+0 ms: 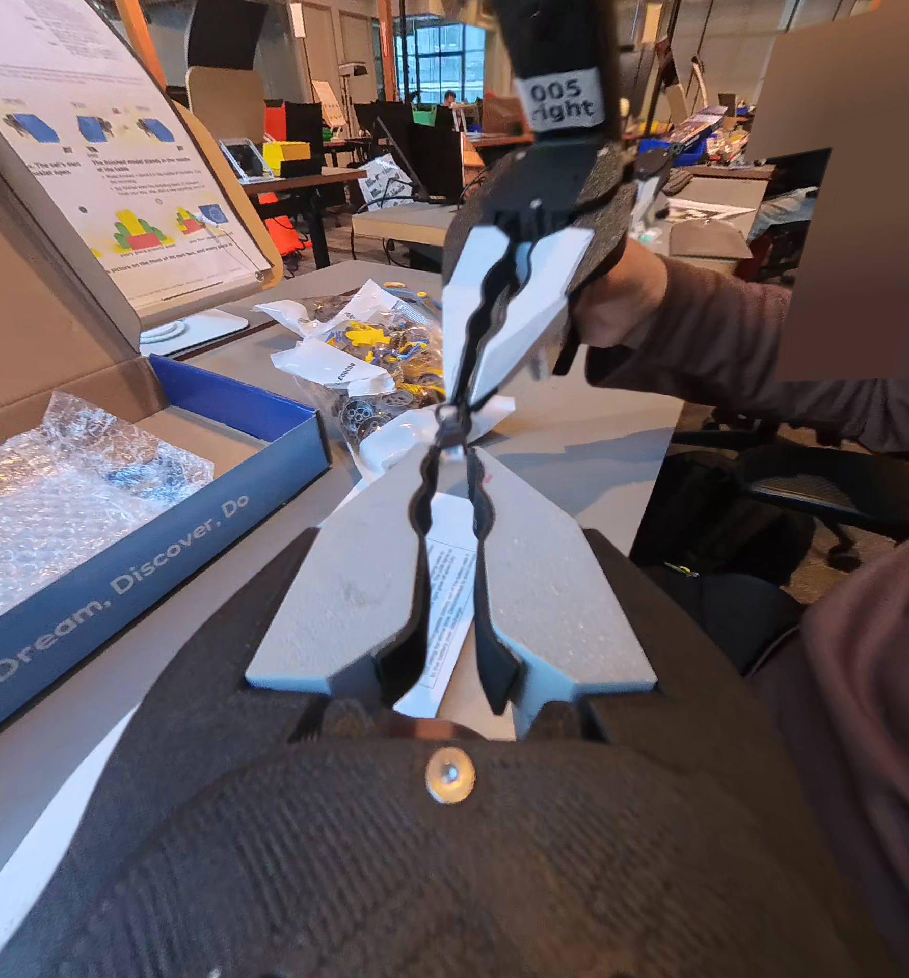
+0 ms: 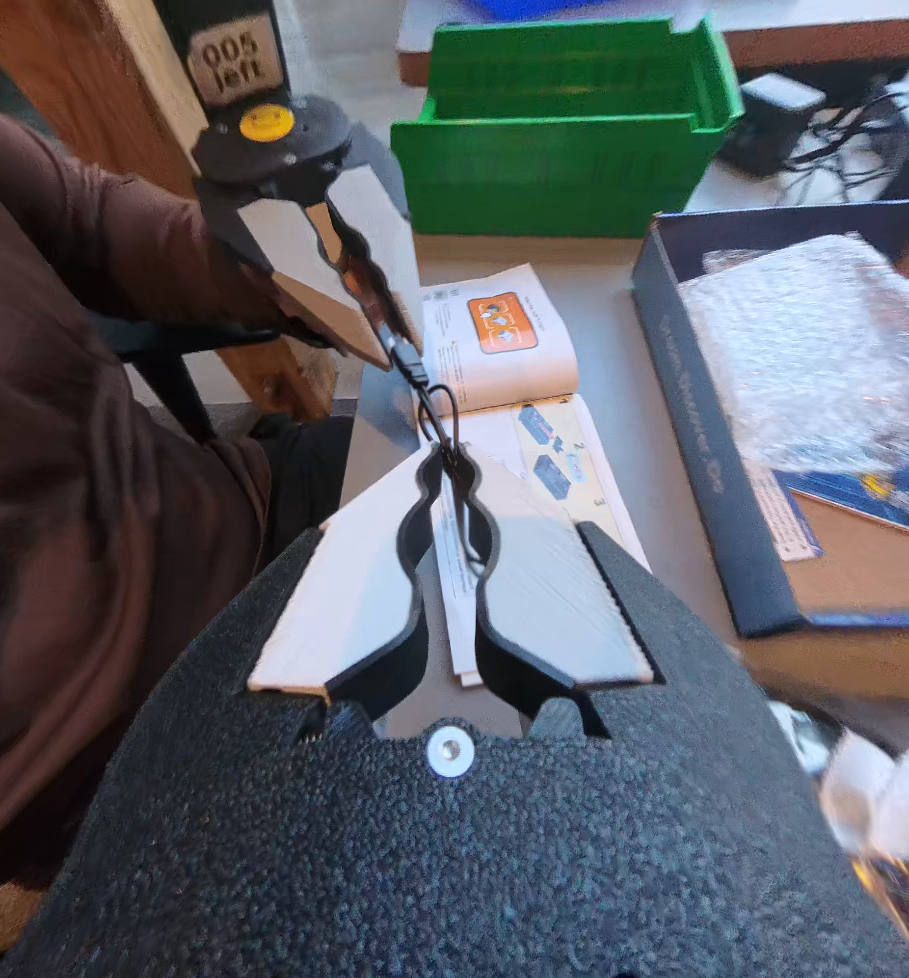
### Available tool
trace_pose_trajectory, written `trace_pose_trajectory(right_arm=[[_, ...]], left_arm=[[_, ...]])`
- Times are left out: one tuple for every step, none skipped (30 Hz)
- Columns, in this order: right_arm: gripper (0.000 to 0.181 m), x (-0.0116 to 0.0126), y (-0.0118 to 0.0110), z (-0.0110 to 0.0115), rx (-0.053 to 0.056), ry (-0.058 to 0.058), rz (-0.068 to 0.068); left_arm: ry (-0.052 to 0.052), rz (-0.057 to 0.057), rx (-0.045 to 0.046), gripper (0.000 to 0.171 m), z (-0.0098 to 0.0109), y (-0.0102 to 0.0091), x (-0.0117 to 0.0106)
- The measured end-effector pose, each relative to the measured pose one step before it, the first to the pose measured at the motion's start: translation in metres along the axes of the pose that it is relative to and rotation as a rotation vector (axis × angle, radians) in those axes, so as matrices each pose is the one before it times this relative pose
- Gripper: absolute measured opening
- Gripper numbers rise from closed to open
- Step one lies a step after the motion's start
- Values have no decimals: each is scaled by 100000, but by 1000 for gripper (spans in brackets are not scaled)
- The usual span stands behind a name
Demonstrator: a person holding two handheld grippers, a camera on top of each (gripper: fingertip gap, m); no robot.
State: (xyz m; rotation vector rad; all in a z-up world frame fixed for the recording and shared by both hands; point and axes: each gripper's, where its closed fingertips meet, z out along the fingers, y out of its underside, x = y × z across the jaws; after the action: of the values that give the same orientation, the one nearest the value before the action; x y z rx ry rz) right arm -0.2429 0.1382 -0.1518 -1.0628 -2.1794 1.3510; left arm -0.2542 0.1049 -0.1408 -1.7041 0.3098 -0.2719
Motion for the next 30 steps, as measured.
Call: trace_pose_trajectory(right_arm=[[4, 267, -157, -1046, 1435, 3688, 646], [2, 539, -88, -1093, 971, 4935, 487], [3, 636, -65, -1114, 908, 4708, 656], [3, 586, -2, -1091, 753, 3481, 1078], [2, 889, 118, -1111, 119, 4684, 1275], [1, 1458, 238, -1236, -639, 7550, 1011], [1, 1698, 337, -1376, -1292, 8126, 460], [1, 2042, 422, -1559, -1996, 8850, 391], [1, 2710, 495, -1736, -2204, 11619, 873], [1, 3094, 574, -1695, -2094, 12301, 1274], [1, 3050, 731, -1438, -2273, 10022, 2211], [1, 2917, 785, -1171, -2005, 8033, 3932], [1, 2764, 632, -924, -781, 6754, 4629], [1, 2416, 528, -668, -227, 4847, 4052], [0, 2171, 652, -388, -1123, 3947, 3006], [0, 2058, 928, -57, -2600, 4251, 1011], [0, 1792, 1351, 336, -4548, 3629, -417], [0, 1675, 1757, 702, -6366, 3874, 250], [0, 1569, 1906, 1023, -6836, 4252, 2025], [0, 1042, 1807, 1281, -6322, 1775, 3935], [0, 584, 1588, 1381, -5431, -434, 5030], [0, 606, 1478, 1387, -5187, 257, 4759], [0, 789, 1574, 1360, -6472, 1857, 3950], [0, 699, 1538, 1315, -7023, 2011, 2935], [2, 318, 1151, 1181, -5274, 571, 1783], [7, -24, 763, 927, -3048, -867, 1374], [16, -170, 357, 537, -735, -1266, 1423], [20, -250, -102, 69, 2142, -1121, 1044], [20, -315, -420, -348, 4104, -543, 312], [23, -230, -515, -608, 4544, 962, -461]], left_arm=[[736, -1232, 467, 0, 67, 59, 33], [1073, -1300, 672, 0, 76, 28, 74], [542, -1691, 19, 0, 98, 106, -14], [-522, -1459, -533, 0, 117, 195, -150], [-729, -184, -1259, 0, 79, 306, -188], [-533, 791, -1663, 0, 11, 362, -139], [100, 881, -1780, 0, -35, 364, -40], [1543, 627, -2429, 1, -36, 454, 183], [2049, 411, -3286, 3, -29, 563, 250], [773, 670, -2945, 4, -10, 545, 101], [-919, 1228, -1943, 5, -2, 463, -117], [-1557, 1411, -1368, 6, 27, 393, -208], [-972, 1085, -1396, 6, 85, 365, -125], [-32, 546, -1423, 6, 115, 315, -3], [320, 113, -935, 6, 121, 213, 31], [362, -52, -418, 6, 121, 110, 15], [142, -221, -151, 6, 102, 55, -25], [73, -323, -126, 6, 65, 33, -48], [-103, -486, -174, 6, 44, 25, -89], [-214, -663, -191, 6, 18, 36, -103], [-240, -762, -162, 6, 13, 34, -118], [-289, -798, -161, 6, 5, 36, -118], [-369, -865, -211, 6, 14, 37, -119], [-371, -912, -314, 7, 12, 48, -129], [-392, -799, -463, 7, 13, 64, -112], [-572, -544, -614, 9, -12, 80, -128], [-984, -191, -769, 10, -49, 112, -200], [-1392, -16, -541, 13, -109, 78, -286], [-1244, -222, -160, 13, -123, 64, -287], [-691, -731, 90, 14, -120, 44, -274]])
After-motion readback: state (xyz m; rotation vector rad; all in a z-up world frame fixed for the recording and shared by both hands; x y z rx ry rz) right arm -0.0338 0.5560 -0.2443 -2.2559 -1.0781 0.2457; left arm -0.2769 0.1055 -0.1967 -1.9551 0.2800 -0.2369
